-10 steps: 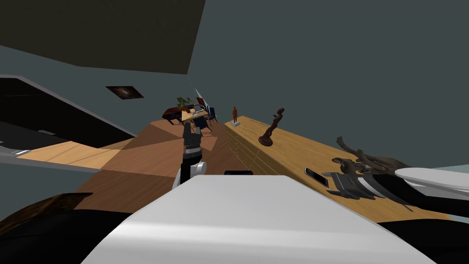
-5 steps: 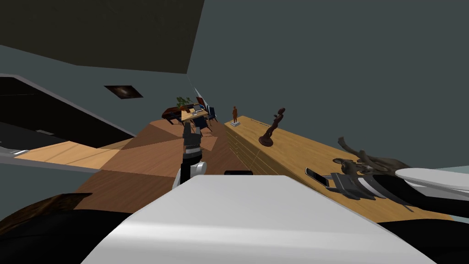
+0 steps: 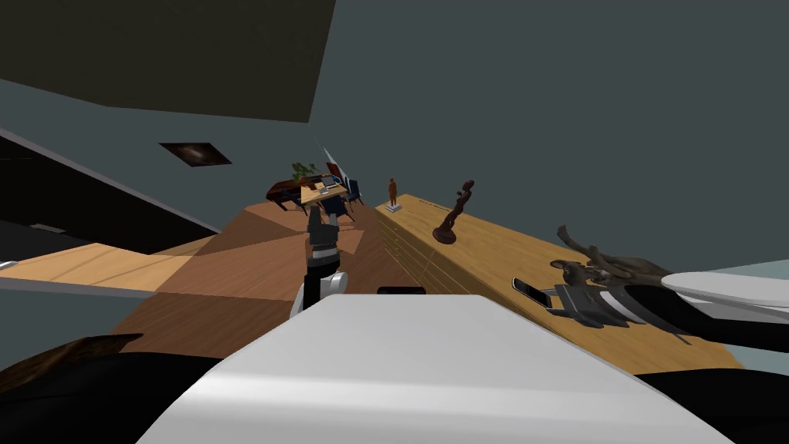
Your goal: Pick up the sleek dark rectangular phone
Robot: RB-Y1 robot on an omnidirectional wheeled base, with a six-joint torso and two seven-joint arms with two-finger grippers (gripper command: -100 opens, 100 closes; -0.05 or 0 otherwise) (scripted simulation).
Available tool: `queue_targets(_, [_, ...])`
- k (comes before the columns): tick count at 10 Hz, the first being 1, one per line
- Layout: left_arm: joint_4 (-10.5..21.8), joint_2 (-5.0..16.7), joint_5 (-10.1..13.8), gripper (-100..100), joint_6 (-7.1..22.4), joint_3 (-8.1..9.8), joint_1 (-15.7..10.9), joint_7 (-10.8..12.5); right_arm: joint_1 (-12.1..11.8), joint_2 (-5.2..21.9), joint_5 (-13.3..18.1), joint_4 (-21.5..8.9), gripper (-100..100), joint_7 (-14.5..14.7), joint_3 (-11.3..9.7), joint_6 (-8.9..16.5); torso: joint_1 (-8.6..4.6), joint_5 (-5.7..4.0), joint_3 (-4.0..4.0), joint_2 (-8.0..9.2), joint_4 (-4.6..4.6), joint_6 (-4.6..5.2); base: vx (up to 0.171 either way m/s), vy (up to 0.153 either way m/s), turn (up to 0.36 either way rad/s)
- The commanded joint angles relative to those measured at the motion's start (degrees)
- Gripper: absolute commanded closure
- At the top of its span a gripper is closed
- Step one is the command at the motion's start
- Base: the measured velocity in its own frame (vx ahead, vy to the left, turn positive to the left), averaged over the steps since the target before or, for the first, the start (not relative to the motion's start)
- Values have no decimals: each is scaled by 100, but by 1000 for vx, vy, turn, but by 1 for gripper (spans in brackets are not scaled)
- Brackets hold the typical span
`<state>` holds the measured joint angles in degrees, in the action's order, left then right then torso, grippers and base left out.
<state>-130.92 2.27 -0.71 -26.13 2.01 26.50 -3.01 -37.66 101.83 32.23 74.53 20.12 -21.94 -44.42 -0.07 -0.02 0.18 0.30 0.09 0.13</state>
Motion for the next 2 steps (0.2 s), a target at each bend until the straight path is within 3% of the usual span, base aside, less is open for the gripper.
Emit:
queue_targets(1, [0,0,0,0,0,0,0,0,0,0,0,0,100,0,0,0,0,0,0,0,0,0,-17,-6,-7])
queue_targets(2, [0,0,0,0,0,0,0,0,-9,12,-11,8,0,-1,4,-4,0,-2,-3,-6,0,-2,0,0,0])
